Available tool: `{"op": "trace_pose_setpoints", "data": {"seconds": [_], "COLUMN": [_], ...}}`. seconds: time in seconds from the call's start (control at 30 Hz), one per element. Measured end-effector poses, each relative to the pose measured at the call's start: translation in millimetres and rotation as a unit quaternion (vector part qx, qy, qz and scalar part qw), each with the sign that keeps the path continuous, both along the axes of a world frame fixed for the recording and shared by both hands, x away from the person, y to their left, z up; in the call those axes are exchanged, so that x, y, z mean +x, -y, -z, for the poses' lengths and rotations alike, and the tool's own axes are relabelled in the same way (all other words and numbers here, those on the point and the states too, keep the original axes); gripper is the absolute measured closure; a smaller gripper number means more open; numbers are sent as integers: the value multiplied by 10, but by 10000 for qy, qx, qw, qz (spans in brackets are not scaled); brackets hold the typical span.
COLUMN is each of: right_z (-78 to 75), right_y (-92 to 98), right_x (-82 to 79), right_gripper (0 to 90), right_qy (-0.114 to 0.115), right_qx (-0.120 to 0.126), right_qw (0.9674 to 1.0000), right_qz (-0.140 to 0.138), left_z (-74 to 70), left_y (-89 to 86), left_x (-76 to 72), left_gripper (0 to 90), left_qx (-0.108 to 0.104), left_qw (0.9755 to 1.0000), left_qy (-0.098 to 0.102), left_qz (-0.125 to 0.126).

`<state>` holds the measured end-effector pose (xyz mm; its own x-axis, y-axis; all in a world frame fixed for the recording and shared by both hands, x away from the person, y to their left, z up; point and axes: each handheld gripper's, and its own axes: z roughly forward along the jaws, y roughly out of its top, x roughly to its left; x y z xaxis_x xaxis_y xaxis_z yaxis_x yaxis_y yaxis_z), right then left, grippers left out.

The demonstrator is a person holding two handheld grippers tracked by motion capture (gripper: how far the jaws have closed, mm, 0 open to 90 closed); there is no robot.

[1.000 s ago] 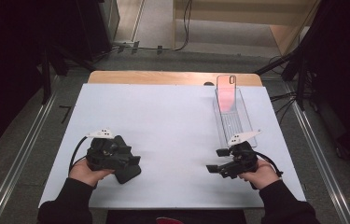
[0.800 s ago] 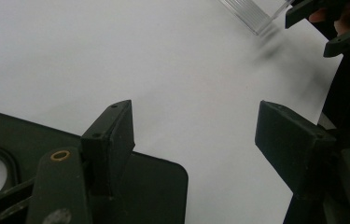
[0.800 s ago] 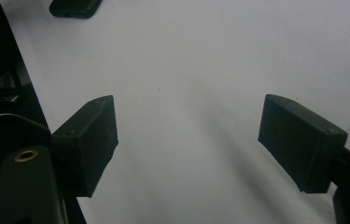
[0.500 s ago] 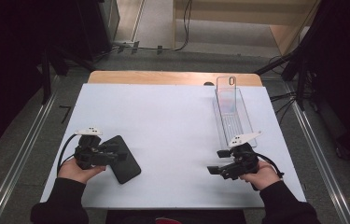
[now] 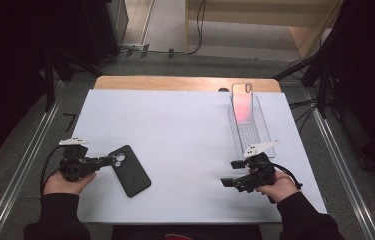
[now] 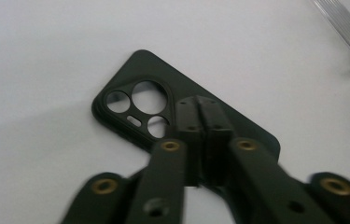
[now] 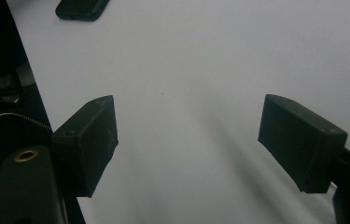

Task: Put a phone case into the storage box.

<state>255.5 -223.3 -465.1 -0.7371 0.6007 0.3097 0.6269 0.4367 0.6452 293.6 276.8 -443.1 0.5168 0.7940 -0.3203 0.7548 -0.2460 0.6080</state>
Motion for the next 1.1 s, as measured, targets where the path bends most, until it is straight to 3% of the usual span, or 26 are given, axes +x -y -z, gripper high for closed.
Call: {"op": "trace_pose_setpoints", "data": {"seconds": [0.17, 0.27, 0.4, 0.57, 1.1], "right_z": [-2, -2, -2, 7, 19], "right_y": [-26, -32, -34, -35, 9], "right_x": [16, 22, 30, 31, -7], "right_gripper": [180, 180, 180, 180, 180], "right_qy": [28, 53, 37, 31, 46], "right_qx": [8, 20, 2, -17, -103], "right_qw": [10000, 10000, 10000, 10000, 9999], "right_qz": [-62, -76, -78, -39, 67], "left_z": [191, 260, 353, 364, 374], "left_y": [-47, -105, -83, -51, 350], "left_x": [78, 153, 218, 293, 577], "left_gripper": [900, 900, 899, 898, 895], "left_qx": [255, 279, 381, 330, 526], "left_qw": [9988, 9979, 9968, 9969, 9977], "left_qy": [-418, -545, -682, -620, -431], "left_qz": [-88, -209, -186, -360, 66]}}
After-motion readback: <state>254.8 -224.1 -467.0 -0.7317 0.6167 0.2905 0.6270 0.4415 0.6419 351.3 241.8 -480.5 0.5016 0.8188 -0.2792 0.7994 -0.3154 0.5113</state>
